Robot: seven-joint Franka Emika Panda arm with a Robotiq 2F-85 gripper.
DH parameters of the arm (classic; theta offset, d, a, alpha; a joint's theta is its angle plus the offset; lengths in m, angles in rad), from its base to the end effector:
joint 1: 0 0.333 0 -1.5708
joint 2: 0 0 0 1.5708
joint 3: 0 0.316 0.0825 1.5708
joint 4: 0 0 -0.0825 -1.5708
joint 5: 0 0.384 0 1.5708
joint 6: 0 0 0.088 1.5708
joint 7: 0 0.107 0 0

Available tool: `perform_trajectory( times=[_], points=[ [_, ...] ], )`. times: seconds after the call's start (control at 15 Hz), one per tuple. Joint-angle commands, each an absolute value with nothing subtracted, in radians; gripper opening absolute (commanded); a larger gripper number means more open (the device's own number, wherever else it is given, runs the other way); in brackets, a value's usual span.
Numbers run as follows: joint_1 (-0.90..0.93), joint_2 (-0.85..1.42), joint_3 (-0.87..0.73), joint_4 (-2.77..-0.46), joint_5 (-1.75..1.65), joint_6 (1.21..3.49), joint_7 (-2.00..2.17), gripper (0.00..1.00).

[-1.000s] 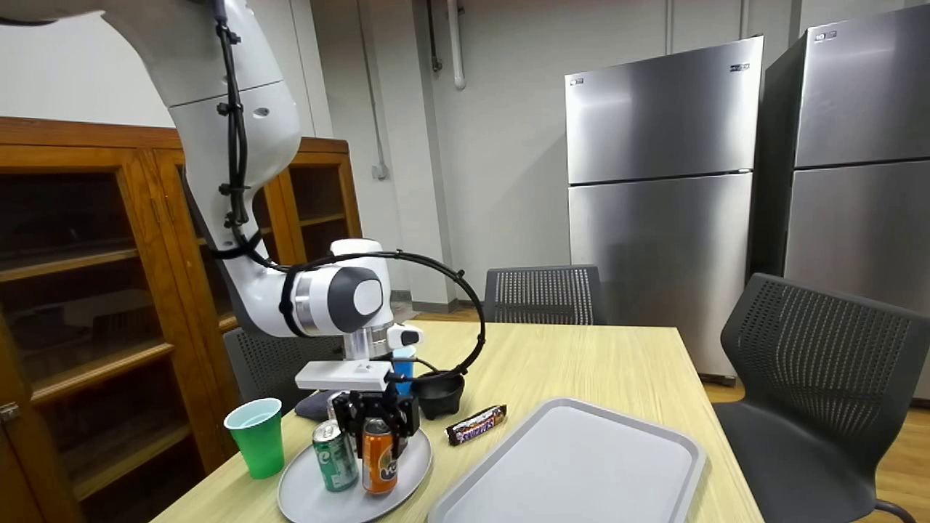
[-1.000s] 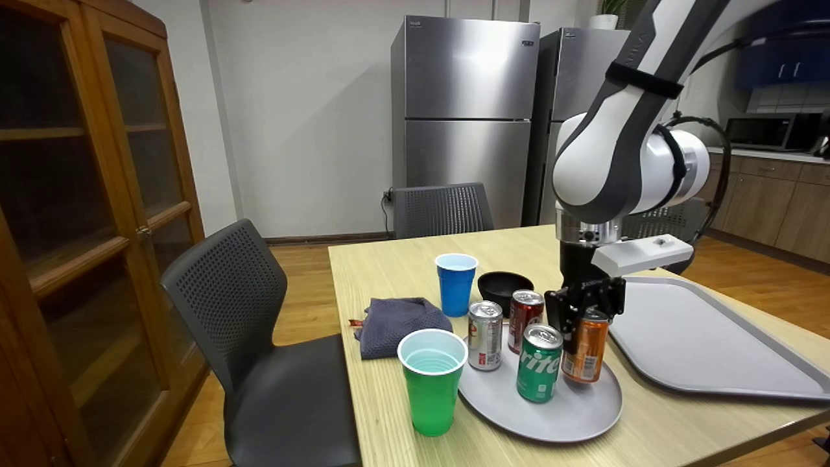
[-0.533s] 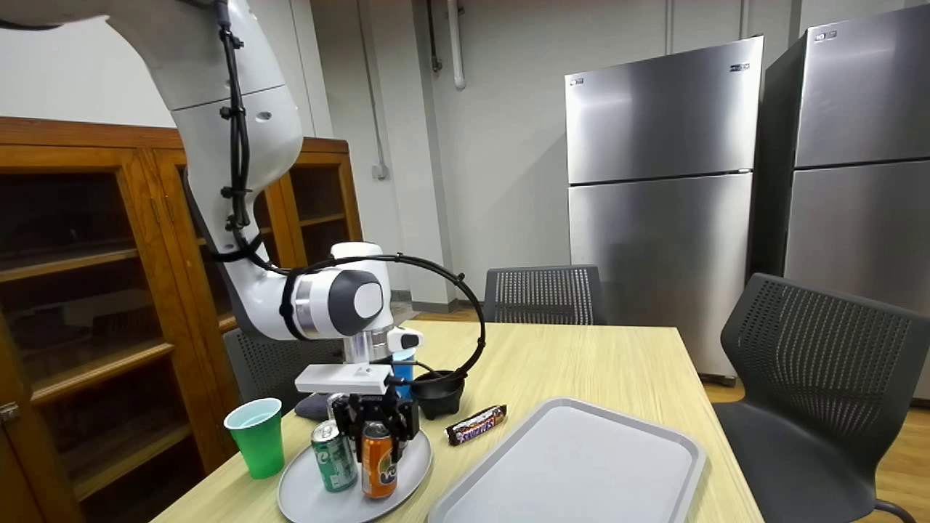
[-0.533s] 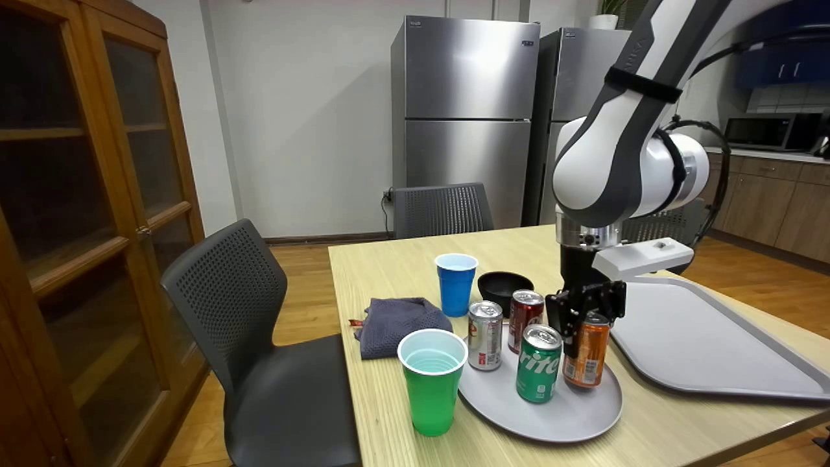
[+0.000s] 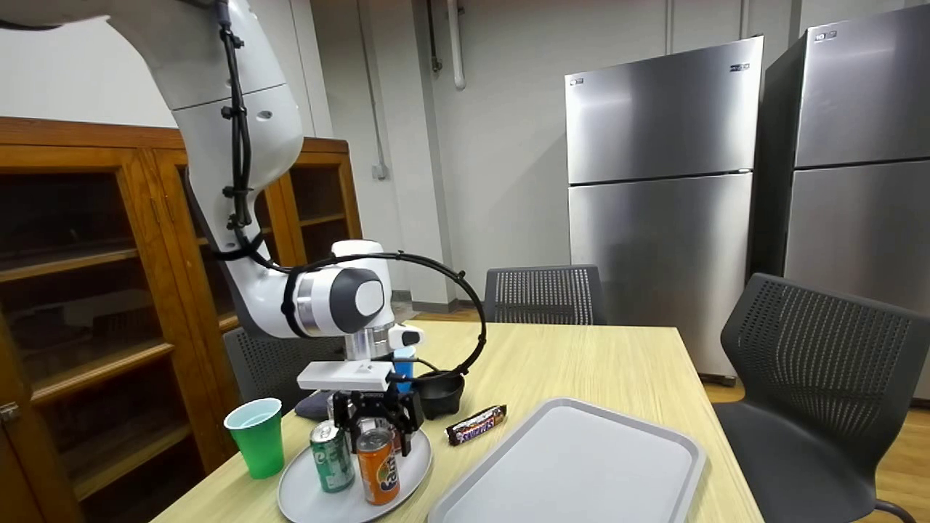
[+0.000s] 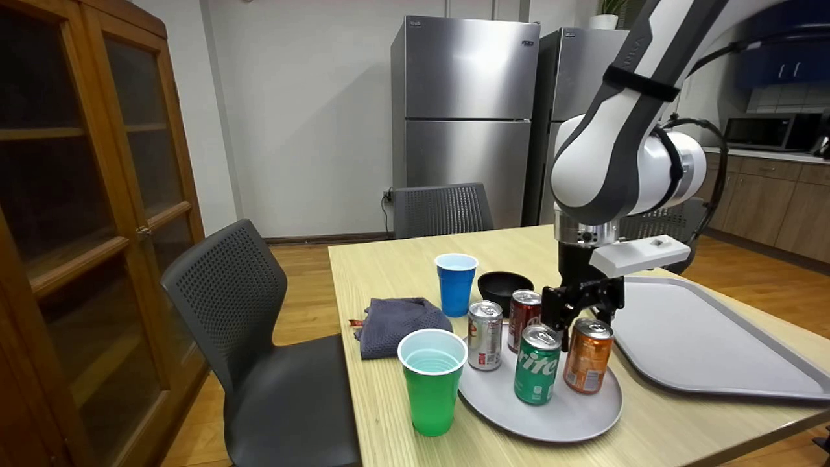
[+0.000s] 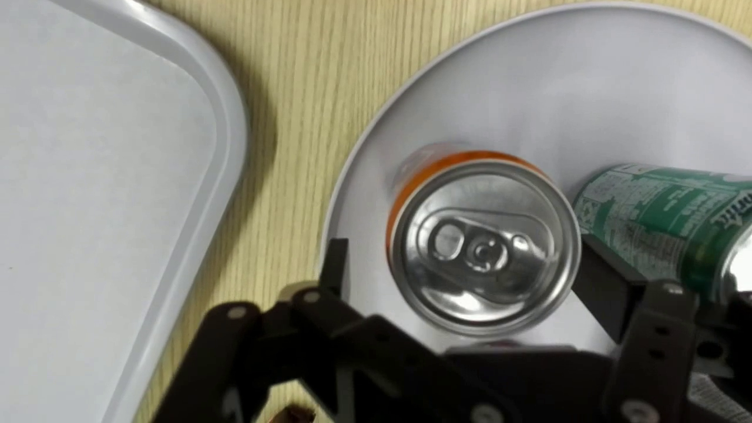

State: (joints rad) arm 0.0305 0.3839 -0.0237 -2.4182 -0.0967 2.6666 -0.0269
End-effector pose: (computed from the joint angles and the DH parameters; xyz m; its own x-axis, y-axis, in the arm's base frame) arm 0.4731 0.0052 0.1426 0.9831 0.1198 -0.1382 0.1260 -0.9913 0.0373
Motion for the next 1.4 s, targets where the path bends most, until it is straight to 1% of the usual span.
perform_trajectory(
  times=[0.0,0.6,1.33],
  points=[
    [0.022,0.346,-0.016,-2.416,-0.097,2.663,-0.043,1.0],
    [-0.015,0.253,-0.008,-2.413,-0.054,2.701,-0.061,1.0],
    [-0.1,0.153,0.01,-2.397,0.128,2.892,-0.172,1.0]
  ],
)
